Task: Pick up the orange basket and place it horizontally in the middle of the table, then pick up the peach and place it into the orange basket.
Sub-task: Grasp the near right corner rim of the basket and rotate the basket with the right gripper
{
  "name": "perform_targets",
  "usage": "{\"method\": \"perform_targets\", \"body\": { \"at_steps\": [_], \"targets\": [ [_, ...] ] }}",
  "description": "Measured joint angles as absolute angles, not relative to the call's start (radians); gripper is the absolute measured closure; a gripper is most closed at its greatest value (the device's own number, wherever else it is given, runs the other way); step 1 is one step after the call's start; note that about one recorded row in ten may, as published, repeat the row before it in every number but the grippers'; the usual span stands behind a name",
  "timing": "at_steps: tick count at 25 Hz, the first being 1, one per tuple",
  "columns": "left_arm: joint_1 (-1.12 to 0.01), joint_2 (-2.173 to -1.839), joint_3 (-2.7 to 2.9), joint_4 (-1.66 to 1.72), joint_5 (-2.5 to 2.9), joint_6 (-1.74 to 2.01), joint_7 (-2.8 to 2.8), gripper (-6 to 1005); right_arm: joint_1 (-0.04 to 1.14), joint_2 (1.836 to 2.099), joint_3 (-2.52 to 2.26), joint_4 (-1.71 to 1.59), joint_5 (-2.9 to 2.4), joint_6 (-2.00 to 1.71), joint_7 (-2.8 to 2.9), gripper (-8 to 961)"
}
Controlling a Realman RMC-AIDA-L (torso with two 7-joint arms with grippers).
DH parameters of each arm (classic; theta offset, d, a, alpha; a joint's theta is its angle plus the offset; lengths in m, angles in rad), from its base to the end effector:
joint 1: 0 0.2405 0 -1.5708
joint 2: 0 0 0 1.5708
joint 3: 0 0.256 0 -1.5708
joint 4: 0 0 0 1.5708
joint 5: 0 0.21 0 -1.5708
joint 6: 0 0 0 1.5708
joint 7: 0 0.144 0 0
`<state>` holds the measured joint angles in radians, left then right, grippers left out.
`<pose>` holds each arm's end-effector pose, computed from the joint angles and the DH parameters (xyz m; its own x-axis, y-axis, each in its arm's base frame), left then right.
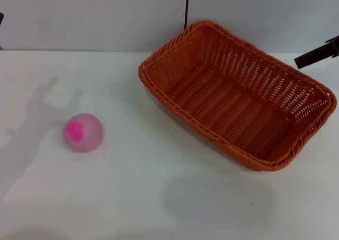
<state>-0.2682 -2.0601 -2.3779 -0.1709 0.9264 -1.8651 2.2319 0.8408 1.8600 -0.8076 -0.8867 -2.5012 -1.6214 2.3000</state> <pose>-0.3073 0.2460 0.0519 0.1974 -0.2174 0.9559 0.7441 -0.6016 -0.2905 0.2123 0.4175 0.1018 0.6594 -0.7493 -0.0614 -0.7222 -0.6087 -0.3286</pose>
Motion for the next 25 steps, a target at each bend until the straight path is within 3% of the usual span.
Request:
{"method": "perform_targets", "body": {
  "at_steps": [5,11,18,25],
  "targets": [
    [-0.266,-2.06,-2.378,-0.168,0.926,-1.865,2.231,151,0.838,1.87,-0.819,-0.881,-2.503,-1.607,2.299,375],
    [-0.262,-2.06,-2.378,-0.166,0.926,-1.865,2.228,152,0.834,1.875,-0.82,-0.825,-2.52,-1.564,2.298,237],
    [-0.257,-2.06,-2.378,-0.166,0.926,-1.866,2.216,153,0.829,1.89,-0.821,-0.761,-2.534,-1.509,2.283,243],
    [-0.255,-2.06,-2.378,-0.166,0.926,-1.866,2.206,155,0.816,1.925,-0.821,-0.756,-2.575,-1.466,2.266,290]
  ]
}}
